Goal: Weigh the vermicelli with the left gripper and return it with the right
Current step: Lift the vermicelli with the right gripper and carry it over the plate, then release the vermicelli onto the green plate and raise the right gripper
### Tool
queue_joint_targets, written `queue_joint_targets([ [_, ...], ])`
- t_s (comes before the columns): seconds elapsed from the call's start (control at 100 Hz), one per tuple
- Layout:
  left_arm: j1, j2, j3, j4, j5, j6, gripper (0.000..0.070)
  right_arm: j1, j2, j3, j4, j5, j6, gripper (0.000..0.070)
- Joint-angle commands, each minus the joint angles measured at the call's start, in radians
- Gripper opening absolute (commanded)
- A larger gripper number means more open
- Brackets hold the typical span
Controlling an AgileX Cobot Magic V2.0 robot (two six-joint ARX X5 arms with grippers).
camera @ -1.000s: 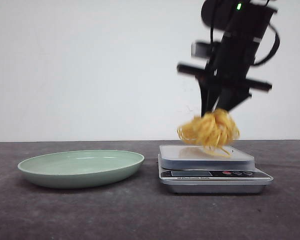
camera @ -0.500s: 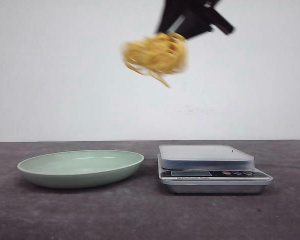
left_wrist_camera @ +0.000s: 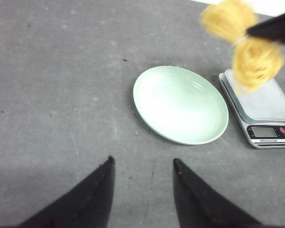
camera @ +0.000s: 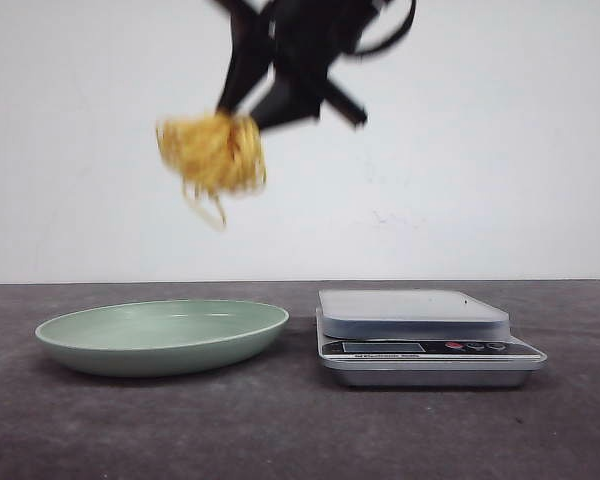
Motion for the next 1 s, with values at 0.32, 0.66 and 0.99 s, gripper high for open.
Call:
queue_joint_targets([
  [0.32, -0.006, -0.001, 0.01, 0.011, -0.006, -0.006, 0.0231, 0.023, 0.263, 0.094, 0.05, -0.044, 0.04, 0.0],
  [0.66, -0.006, -0.001, 0.01, 0.01, -0.006, -0.006, 0.0231, 0.03, 0.31, 0.097, 0.055, -0.041, 0.021, 0.0283],
  [0.99, -0.006, -0.001, 0.01, 0.011, -0.007, -0.005, 0.0231, -0.006, 0.194, 0.147, -0.034, -0.024, -0.076, 0.0402],
])
